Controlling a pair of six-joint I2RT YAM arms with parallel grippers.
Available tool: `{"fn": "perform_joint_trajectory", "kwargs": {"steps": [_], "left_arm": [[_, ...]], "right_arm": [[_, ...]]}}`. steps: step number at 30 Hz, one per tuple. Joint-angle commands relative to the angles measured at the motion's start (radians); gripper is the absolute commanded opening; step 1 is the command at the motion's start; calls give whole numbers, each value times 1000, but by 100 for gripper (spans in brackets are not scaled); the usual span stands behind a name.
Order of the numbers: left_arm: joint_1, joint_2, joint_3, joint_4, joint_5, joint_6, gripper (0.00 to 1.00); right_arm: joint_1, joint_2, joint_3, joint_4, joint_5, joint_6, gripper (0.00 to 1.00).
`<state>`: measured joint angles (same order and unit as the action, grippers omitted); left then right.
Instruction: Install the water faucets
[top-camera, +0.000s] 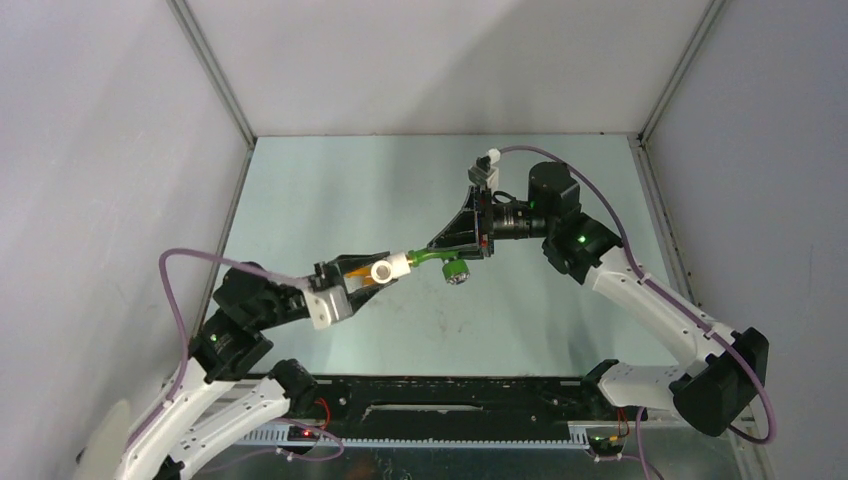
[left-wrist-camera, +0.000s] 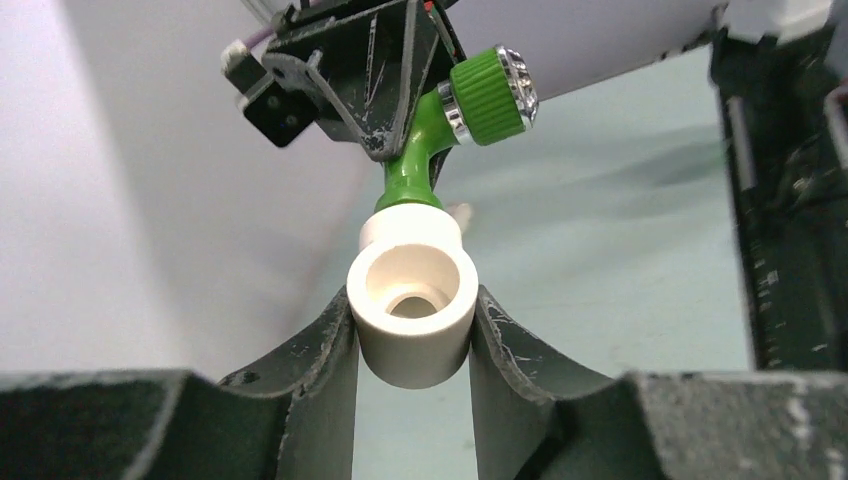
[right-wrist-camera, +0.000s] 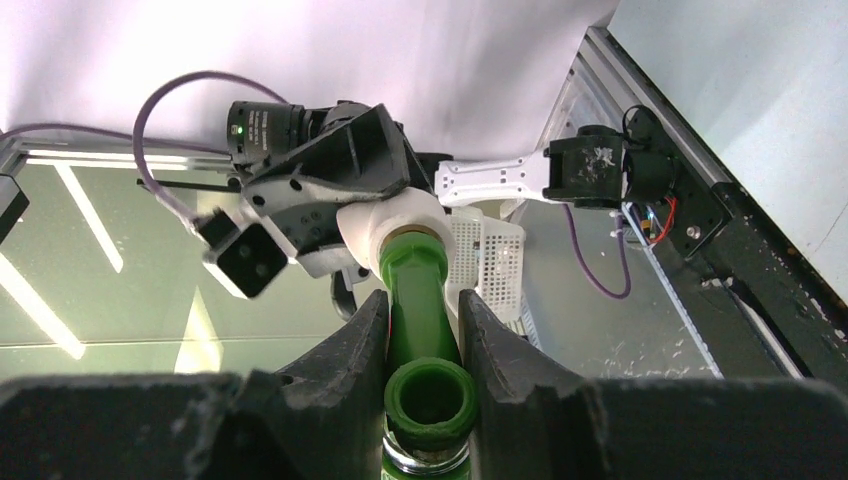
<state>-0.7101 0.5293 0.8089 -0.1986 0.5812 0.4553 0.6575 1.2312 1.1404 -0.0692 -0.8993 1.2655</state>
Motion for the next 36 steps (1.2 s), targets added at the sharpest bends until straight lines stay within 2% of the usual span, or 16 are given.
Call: {"fn": "perform_joint_trajectory", "kwargs": {"steps": [1, 8, 12, 14, 16, 17, 18, 19, 20, 26, 29, 31, 32, 36], "left_arm": [[-113, -4, 43, -104, -150, 436, 0], [-267, -20, 71, -156, -362, 779, 0], [-287, -24, 74, -151, -410, 825, 2], [-288, -29, 69, -142, -410, 818, 11], [-289, -33, 65, -142, -409, 801, 21], [-289, -35, 63, -135, -414, 787, 30], [-289, -39, 60, -129, -415, 765, 46], [-289, -42, 57, -117, -417, 742, 89], [-289, -46, 54, -109, -423, 726, 98], [-289, -102, 6, -69, -481, 590, 100], [-289, -140, -36, -62, -532, 457, 100], [-289, -169, -71, -38, -613, 305, 100], [-289, -183, -84, -31, -664, 180, 100], [-289, -191, -105, -39, -942, -226, 100]], "right_arm": [[19, 18, 4, 43, -2, 37, 0], [19, 21, 3, 46, 3, 40, 0], [17, 21, 4, 50, 7, 41, 0], [15, 19, 4, 52, 10, 41, 0], [14, 20, 4, 54, 10, 41, 0], [14, 18, 4, 54, 10, 40, 0], [12, 19, 4, 54, 8, 39, 0], [11, 16, 4, 53, 9, 35, 0], [9, 13, 5, 49, 11, 29, 0], [-11, -13, 4, -7, 18, -31, 0], [-34, -32, 4, -35, 16, -69, 0], [-59, -50, 4, -59, 14, -105, 0], [-72, -63, 5, -74, 13, -126, 0], [-131, -113, 5, -138, -14, -233, 0]]}}
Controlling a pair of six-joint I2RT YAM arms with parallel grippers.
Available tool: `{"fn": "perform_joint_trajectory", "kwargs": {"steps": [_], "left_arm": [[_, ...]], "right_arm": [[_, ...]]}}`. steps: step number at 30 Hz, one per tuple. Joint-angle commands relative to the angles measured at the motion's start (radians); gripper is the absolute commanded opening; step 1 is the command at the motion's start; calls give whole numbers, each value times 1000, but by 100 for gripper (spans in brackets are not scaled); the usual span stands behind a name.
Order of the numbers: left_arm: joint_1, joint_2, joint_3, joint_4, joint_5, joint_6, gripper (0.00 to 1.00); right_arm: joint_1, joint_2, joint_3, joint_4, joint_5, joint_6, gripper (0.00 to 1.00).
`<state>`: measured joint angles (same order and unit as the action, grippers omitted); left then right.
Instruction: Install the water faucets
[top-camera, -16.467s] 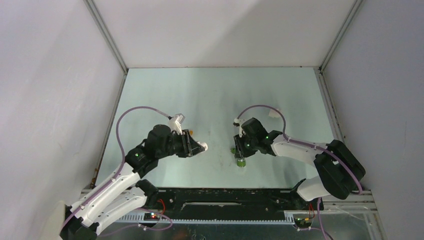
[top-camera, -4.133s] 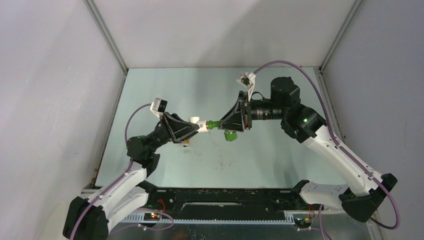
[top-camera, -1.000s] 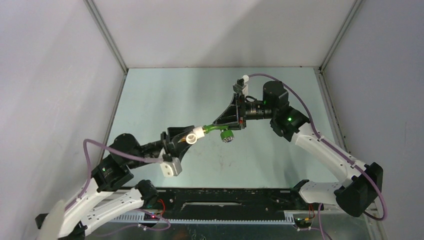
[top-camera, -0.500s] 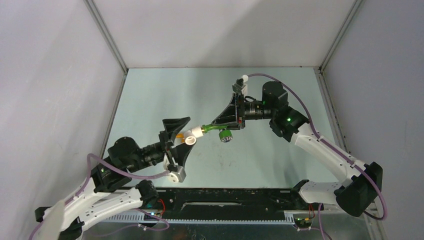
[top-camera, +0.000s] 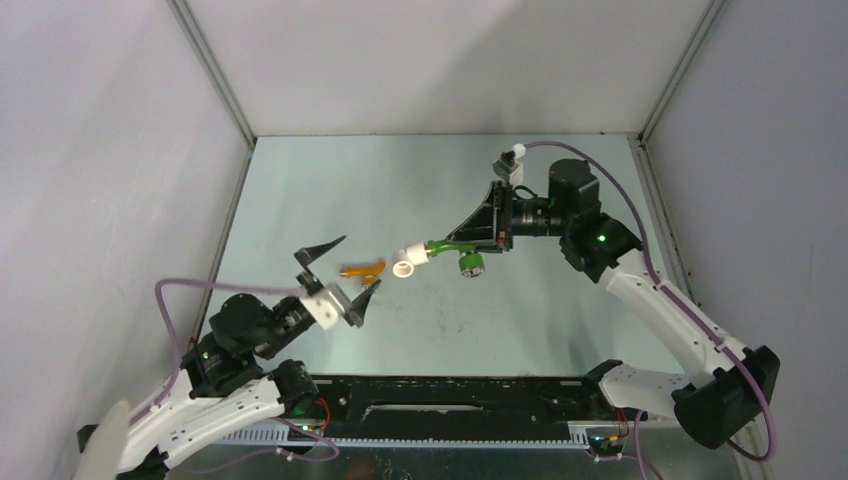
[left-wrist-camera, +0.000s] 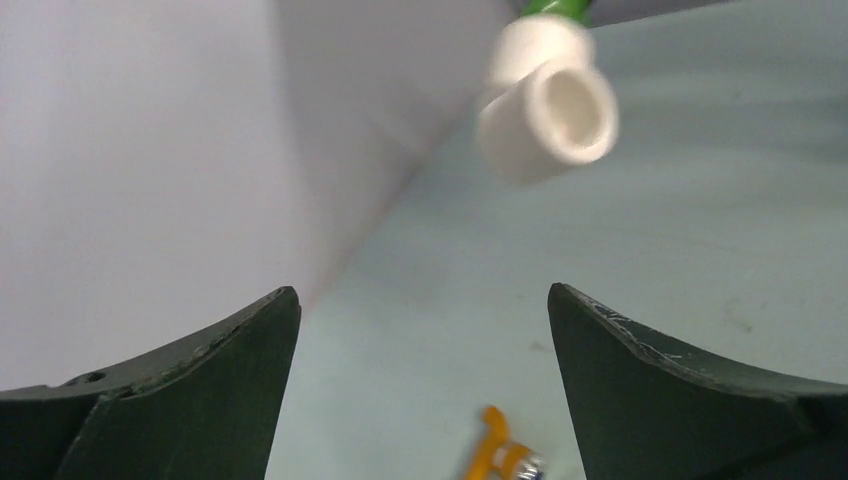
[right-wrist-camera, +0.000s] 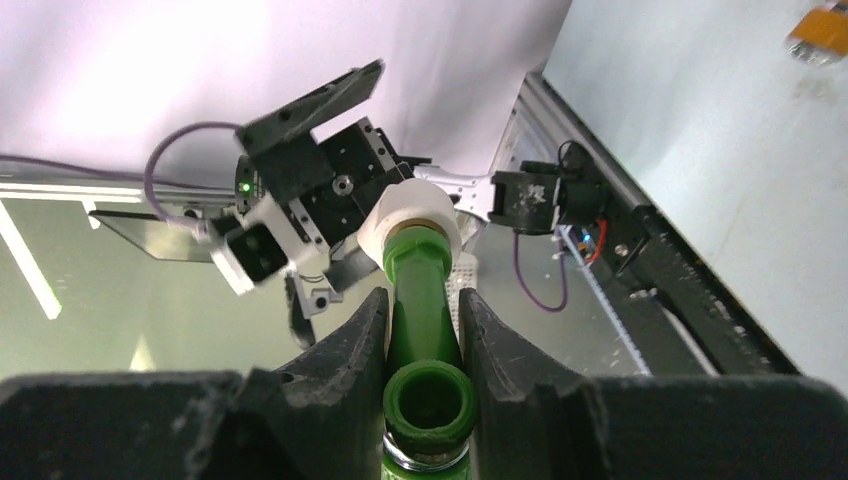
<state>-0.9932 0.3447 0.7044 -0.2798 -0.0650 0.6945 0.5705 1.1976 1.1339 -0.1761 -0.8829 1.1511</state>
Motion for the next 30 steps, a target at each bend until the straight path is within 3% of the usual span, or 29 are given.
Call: {"fn": "perform_joint_trajectory", "kwargs": {"steps": [1, 4, 8, 11, 13, 16, 21, 24, 30], "left_arm": [[-5, 4, 10, 17, -373, -562, 100], [-2, 74, 82, -84, -509, -852, 100], [58, 206, 209, -219, -446, -1151, 100], [209, 329, 318, -336, -222, -1341, 100], [358, 397, 351, -351, 94, -1472, 95], [493, 435, 285, -201, 396, -1627, 87], [530, 418, 71, 340, 647, -2021, 88], [524, 420, -24, 609, 698, -2202, 89], [492, 407, -62, 716, 705, -2296, 91]], "right_arm": [[-53, -91, 12, -46, -37, -145, 0], [-76, -111, 12, -80, -70, -217, 0], [-87, -122, 11, -106, -115, -286, 0], [-90, -124, 11, -93, -148, -302, 0], [-91, -124, 11, -73, -166, -300, 0], [-93, -121, 11, -45, -178, -278, 0], [-96, -118, 11, 5, -173, -232, 0], [-98, -116, 11, 29, -162, -206, 0], [-101, -107, 11, 49, -155, -179, 0]]}}
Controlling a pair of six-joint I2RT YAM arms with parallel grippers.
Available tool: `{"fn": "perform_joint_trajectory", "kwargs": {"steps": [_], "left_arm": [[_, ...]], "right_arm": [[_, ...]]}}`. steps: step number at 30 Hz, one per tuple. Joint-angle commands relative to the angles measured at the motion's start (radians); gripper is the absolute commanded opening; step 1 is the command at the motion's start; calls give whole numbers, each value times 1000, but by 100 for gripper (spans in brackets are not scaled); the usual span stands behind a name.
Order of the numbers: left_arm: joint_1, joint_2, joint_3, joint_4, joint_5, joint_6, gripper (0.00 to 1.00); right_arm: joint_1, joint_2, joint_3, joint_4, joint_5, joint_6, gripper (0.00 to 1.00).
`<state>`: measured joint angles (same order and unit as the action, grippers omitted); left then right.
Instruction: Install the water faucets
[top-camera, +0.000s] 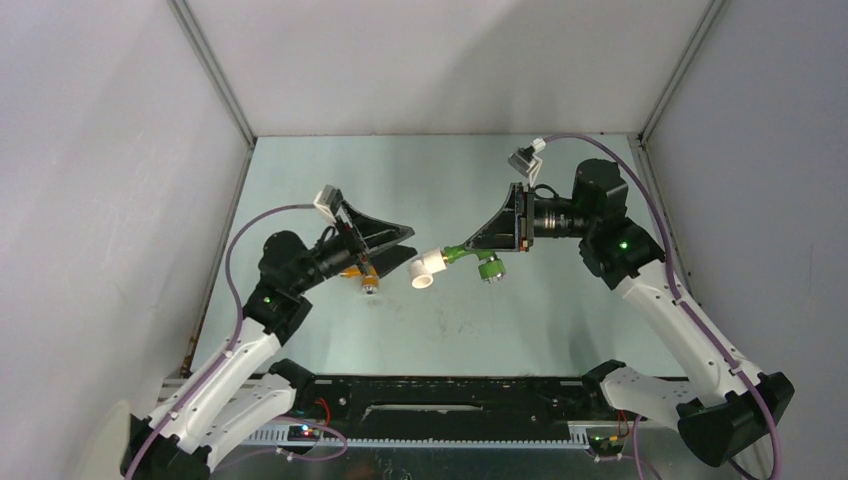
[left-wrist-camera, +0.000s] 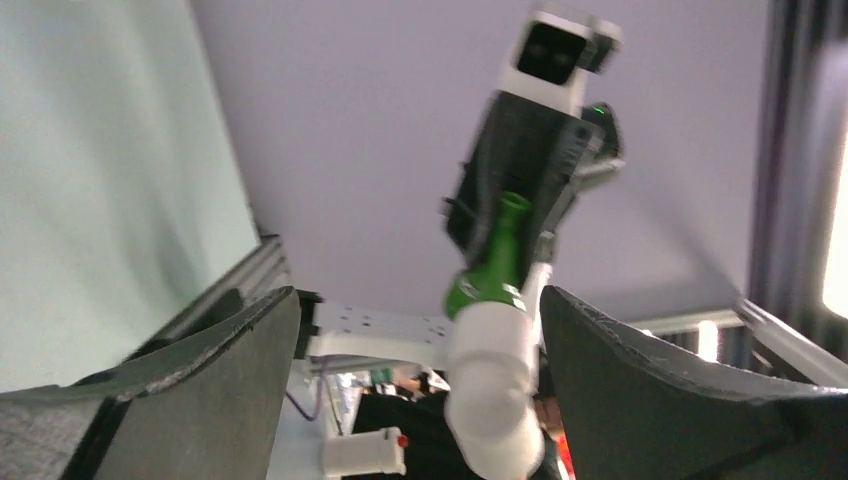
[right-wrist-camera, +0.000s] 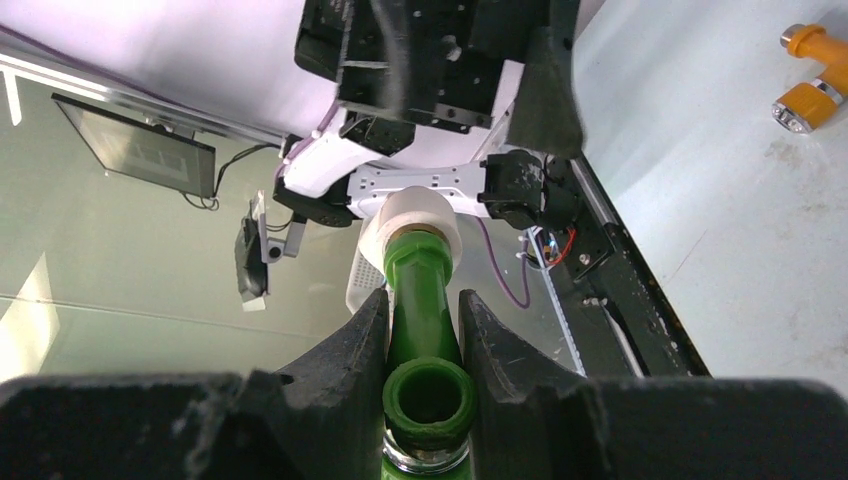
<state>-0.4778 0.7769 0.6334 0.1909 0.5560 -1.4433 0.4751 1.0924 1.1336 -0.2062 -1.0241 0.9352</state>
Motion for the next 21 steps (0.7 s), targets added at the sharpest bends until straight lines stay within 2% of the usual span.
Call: {"fn": "perform_joint_trajectory", "kwargs": {"steps": [1, 8, 11, 16, 21], "left_arm": [[-36, -24, 10, 248, 81, -167, 90], [-133, -19, 39, 156, 39, -151, 86], [-154, -18, 35, 127, 26, -144, 81], [-180, -19, 27, 130, 12, -144, 64], [-196, -8, 51, 100, 1, -91, 36]], "right_arm": [[-5, -1, 12, 80, -12, 40, 0], [-5, -2, 12, 101, 11, 62, 0], [-4, -2, 12, 103, 16, 68, 0], [-4, -4, 12, 100, 18, 71, 0], [-4, -5, 11, 92, 20, 72, 0]]}}
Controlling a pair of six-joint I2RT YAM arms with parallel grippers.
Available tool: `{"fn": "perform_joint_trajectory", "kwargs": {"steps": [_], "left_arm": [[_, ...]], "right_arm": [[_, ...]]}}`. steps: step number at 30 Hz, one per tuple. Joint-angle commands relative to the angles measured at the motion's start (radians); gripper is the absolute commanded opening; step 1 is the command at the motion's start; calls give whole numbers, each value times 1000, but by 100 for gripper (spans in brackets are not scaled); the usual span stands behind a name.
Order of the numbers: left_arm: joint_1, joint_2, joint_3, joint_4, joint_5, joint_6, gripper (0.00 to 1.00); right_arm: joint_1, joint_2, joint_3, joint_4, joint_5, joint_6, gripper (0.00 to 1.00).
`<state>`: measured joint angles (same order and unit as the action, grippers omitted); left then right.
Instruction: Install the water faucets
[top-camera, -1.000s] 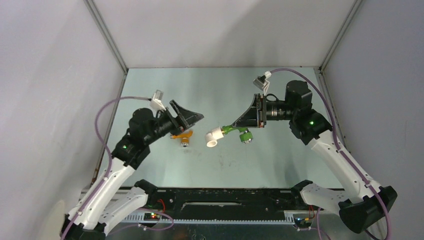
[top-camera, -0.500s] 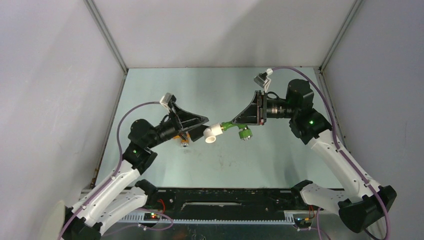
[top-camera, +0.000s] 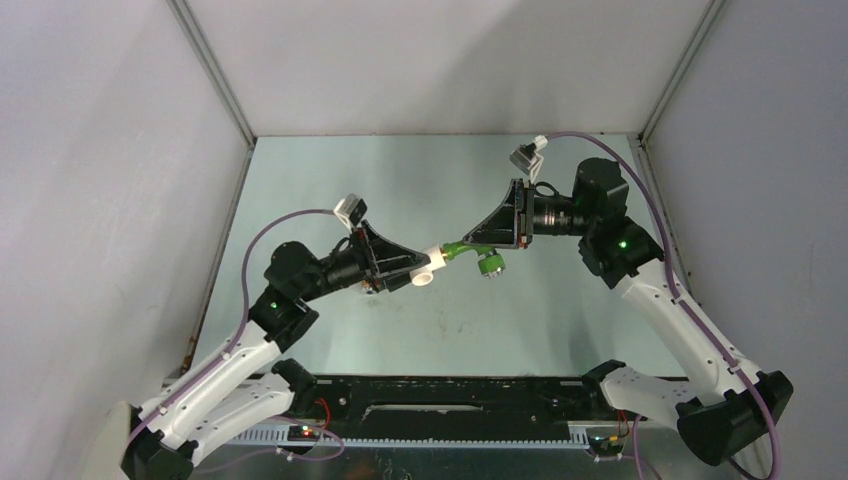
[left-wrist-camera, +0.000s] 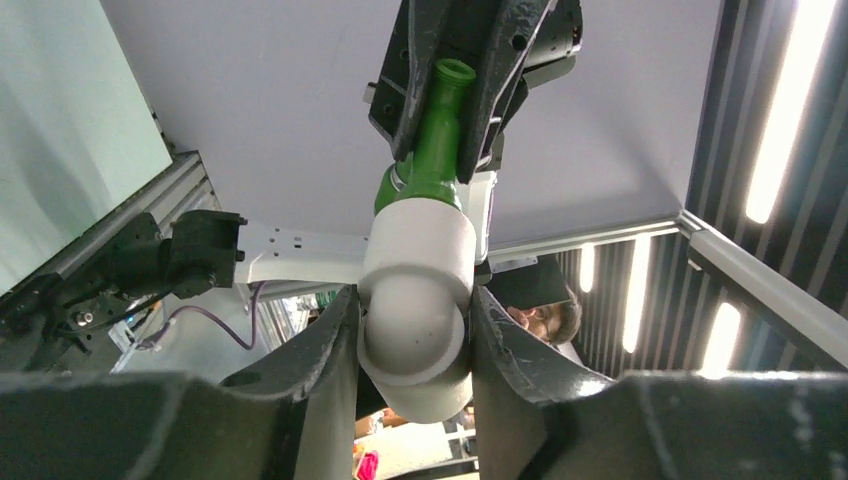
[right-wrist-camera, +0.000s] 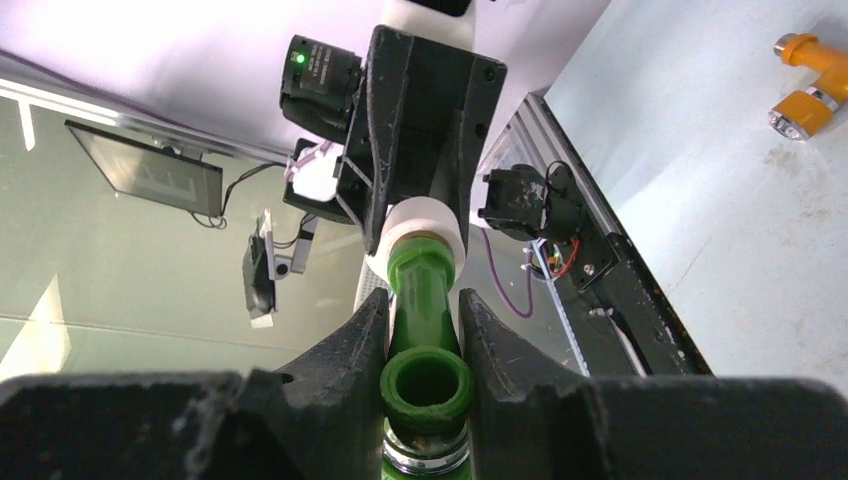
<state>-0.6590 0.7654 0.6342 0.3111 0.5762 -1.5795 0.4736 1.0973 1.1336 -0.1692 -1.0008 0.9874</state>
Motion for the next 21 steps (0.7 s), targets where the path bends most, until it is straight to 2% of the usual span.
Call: {"fn": "perform_joint_trajectory", "kwargs": {"steps": [1, 2, 4, 10, 14, 21], "left_arm": [[-18, 9, 65, -53, -21, 74, 27], [-20, 15, 83, -93, -22, 110, 15], [-23, 22, 114, -170, -35, 193, 2], [-23, 37, 203, -393, -115, 460, 0], [-24, 50, 294, -478, -163, 679, 0], [-34, 52, 374, -426, -155, 1101, 0]], "right_arm": [[-3, -9, 12, 55, -3, 22, 0], [-3, -8, 12, 56, -6, 25, 0], [-3, -6, 11, 55, -8, 28, 0], [-4, -11, 12, 21, -11, 33, 0], [-3, -21, 12, -18, 1, 35, 0], [9, -28, 11, -34, 9, 73, 0]]}}
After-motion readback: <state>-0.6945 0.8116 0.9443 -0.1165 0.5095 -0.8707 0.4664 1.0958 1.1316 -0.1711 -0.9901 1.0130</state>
